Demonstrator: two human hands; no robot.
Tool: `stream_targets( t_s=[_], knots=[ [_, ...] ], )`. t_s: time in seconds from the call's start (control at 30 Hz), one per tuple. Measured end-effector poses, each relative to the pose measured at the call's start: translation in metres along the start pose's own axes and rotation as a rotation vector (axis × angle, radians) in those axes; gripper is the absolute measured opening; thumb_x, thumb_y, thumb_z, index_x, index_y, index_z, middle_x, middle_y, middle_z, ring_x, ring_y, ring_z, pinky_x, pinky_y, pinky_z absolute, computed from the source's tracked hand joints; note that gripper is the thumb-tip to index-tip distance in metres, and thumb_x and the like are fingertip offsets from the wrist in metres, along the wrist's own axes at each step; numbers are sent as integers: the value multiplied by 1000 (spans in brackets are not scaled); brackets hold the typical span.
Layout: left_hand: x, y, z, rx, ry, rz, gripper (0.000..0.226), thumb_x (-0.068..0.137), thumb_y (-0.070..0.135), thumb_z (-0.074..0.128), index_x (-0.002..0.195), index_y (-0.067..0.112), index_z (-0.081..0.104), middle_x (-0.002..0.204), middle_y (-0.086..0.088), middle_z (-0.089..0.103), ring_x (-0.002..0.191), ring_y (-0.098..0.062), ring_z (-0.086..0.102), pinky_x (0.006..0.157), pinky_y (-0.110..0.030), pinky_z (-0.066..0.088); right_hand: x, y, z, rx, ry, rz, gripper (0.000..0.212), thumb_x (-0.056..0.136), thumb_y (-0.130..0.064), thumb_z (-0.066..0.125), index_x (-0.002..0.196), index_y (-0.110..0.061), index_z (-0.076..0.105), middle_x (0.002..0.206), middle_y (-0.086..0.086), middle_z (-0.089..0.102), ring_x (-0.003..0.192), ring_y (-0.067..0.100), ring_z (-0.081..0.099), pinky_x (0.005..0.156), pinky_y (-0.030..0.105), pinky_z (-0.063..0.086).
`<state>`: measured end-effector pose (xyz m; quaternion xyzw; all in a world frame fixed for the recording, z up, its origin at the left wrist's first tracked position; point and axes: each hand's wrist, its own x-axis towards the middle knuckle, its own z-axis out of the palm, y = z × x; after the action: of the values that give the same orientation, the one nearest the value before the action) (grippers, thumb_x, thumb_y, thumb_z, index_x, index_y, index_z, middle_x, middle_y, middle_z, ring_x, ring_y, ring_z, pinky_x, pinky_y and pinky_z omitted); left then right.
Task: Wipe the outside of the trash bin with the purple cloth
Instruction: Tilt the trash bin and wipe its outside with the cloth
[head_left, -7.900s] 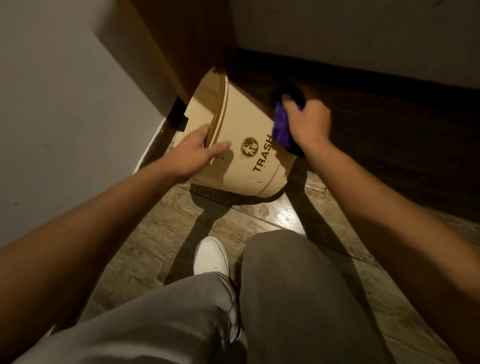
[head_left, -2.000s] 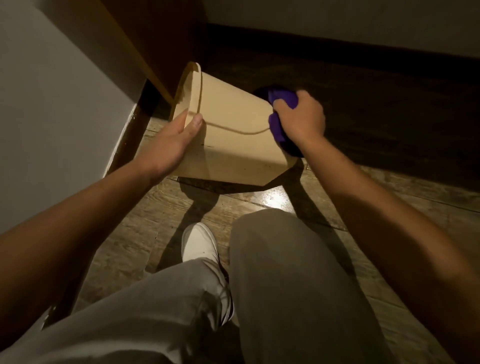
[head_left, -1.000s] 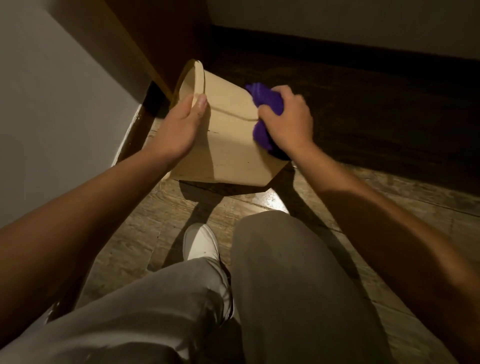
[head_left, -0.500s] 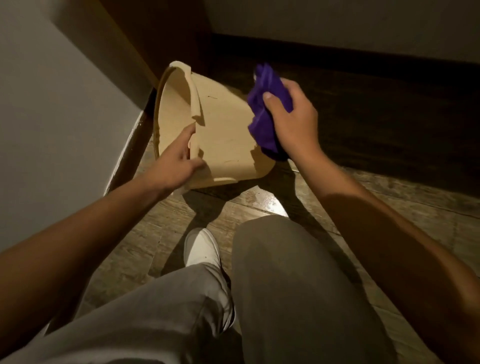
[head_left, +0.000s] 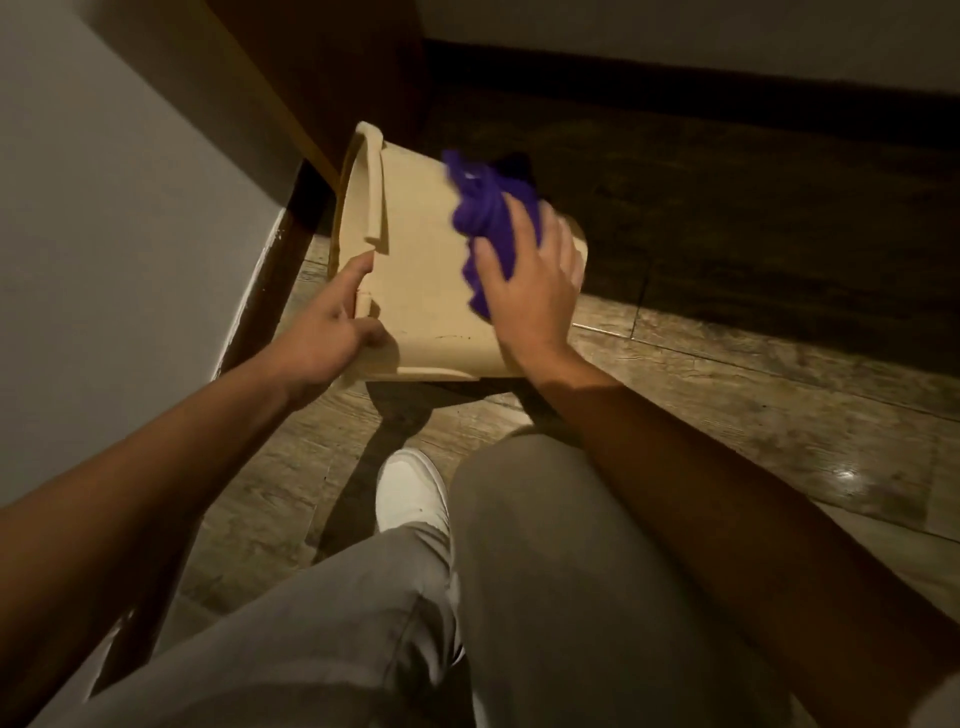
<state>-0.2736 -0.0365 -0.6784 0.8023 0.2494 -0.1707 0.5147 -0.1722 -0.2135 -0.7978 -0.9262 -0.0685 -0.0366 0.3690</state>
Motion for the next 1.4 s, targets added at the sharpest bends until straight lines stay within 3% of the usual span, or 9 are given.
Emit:
stream_targets(
  t_s=[0.17, 0.27, 0.47, 0.53, 0.63, 0.73, 0.9, 1.17, 1.4],
  knots=[
    [7, -2, -2, 6, 35, 13, 73, 97, -8, 53, 140, 49, 39, 122, 26, 54, 110, -7, 52, 81, -23, 45, 11, 79, -5, 45, -77, 379, 53, 105, -55, 35, 143, -19, 45, 130, 13, 61, 111, 33, 64, 83, 36, 46],
    [9, -1, 0, 16, 54, 27, 72, 98, -7, 53, 148, 44, 41, 123, 23, 55, 109, -5, 53, 82, -25, 45, 23, 94, -28, 37, -65, 502, 44, 107, -46, 44, 133, -11, 52, 122, 13, 64, 112, 34, 64, 85, 37, 46],
    [18, 16, 4, -161, 65, 24, 46, 96, 19, 62, 137, 38, 59, 134, 0, 63, 120, -29, 61, 89, -43, 56, 48, -4, -72, 323, 67, 84, 41, 102, -44, 54, 133, -17, 56, 119, 4, 64, 101, 15, 62, 79, 24, 47],
    [22, 24, 8, -373, 31, -17, 46, 100, 24, 62, 145, 34, 58, 130, 0, 72, 118, -26, 70, 82, -34, 60, 47, -44, -68, 374, 9, -58, 45, 101, -43, 54, 139, -19, 53, 123, 1, 60, 101, 11, 59, 79, 17, 43],
    [23, 32, 13, -494, -20, -37, 41, 107, 26, 52, 148, 24, 54, 122, 2, 78, 111, -13, 74, 81, -29, 61, 23, -75, -46, 358, -73, -156, 49, 102, -47, 49, 142, -19, 50, 137, 8, 55, 117, 22, 57, 93, 37, 52],
    [22, 29, 11, -549, 2, -33, 37, 110, 26, 46, 144, 15, 57, 122, -2, 75, 113, -16, 72, 89, -33, 58, -6, -63, -16, 107, -128, -232, 54, 102, -57, 40, 147, -28, 43, 153, 8, 46, 135, 28, 46, 105, 48, 43],
    [15, 28, 7, -588, 4, -99, 42, 111, 29, 44, 152, 26, 50, 140, -9, 65, 114, -26, 73, 78, -39, 64, -2, -3, 2, 7, -93, -49, 53, 99, -61, 38, 144, -33, 41, 154, 9, 45, 140, 32, 43, 111, 53, 37],
    [10, 33, 14, -513, 34, -106, 45, 112, 33, 42, 156, 26, 45, 149, -9, 58, 129, -29, 62, 94, -44, 58, 30, 96, -29, -108, -215, 456, 46, 105, -48, 45, 136, -15, 51, 126, 17, 61, 113, 41, 62, 83, 41, 47],
    [17, 33, -6, -412, -76, -41, 37, 106, 34, 51, 140, 27, 64, 127, -2, 69, 113, -21, 65, 86, -34, 58, 46, 37, -79, 235, -13, 296, 39, 101, -45, 55, 128, -17, 58, 117, 3, 66, 102, 19, 65, 75, 22, 44]
  ],
)
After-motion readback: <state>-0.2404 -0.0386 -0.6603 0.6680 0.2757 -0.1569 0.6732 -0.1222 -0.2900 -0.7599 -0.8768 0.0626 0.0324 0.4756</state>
